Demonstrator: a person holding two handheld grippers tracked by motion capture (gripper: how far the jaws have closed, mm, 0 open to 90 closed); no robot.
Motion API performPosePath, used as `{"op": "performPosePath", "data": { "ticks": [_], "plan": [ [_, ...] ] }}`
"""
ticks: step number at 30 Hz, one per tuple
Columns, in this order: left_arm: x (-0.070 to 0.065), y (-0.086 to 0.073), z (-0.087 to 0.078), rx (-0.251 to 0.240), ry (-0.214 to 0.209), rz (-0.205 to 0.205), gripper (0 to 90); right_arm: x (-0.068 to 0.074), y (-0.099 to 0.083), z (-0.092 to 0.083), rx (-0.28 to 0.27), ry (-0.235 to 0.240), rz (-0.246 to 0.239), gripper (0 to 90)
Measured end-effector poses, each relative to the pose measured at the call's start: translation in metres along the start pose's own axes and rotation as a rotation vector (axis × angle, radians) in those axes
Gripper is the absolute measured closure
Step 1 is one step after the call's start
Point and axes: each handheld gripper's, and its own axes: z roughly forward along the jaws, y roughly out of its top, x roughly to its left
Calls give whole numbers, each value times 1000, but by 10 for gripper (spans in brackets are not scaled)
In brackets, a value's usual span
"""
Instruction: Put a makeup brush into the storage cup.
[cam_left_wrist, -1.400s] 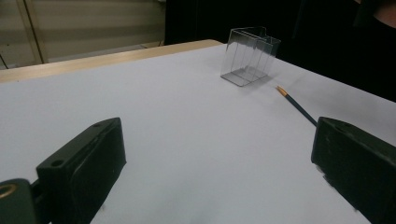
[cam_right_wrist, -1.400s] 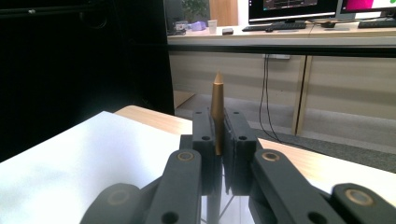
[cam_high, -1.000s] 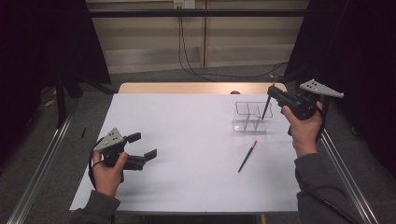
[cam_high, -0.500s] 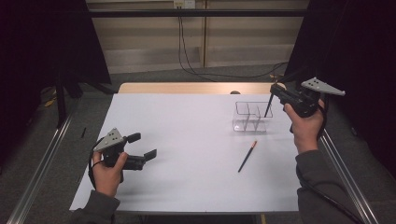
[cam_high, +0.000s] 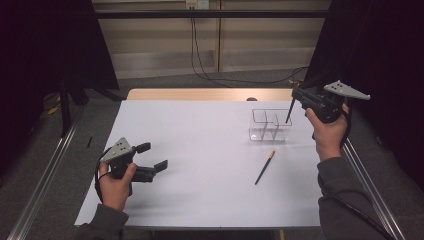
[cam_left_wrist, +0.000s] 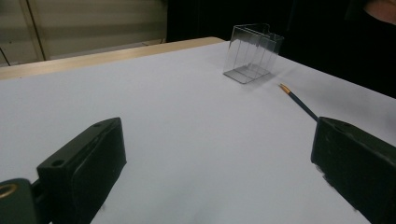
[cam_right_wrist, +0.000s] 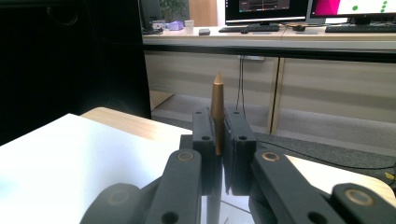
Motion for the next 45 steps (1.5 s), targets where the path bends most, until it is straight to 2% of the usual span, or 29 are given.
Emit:
{"op": "performPosePath", "data": {
  "ticks": [5, 8, 10, 13, 14, 18, 26, 31, 38, 45],
  "plan": [
    [0, 0, 0, 3, 1, 2, 29, -1, -1, 2, -2, -1, -5, 852],
    [0, -1, 1, -1, 3, -10, 29, -1, -1, 4, -3, -5, -3, 851],
    [1, -2, 1, -1, -19, -4, 30, -2, -1, 5, -5, -17, -3, 851],
    [1, -1, 1, -1, -7, -2, 30, -2, -1, 7, -4, -14, -8, 851],
    [0, -1, 1, 3, 8, -3, 29, -2, -2, 8, -6, -12, -9, 851],
    [0, -2, 2, 8, 0, -6, 30, -3, -2, 9, -11, -29, -5, 851],
    [1, -2, 2, 9, 9, 0, 30, -6, -8, 11, -12, -44, 8, 851],
    [1, -2, 1, 5, 4, -2, 30, -8, -11, 11, -17, -40, 15, 851],
    [0, -2, 3, 4, 8, -4, 30, -12, -15, 12, -10, -59, 25, 851],
    [0, -2, 3, 11, 8, 3, 30, -13, -19, 13, 5, -52, 15, 851]
  ]
}}
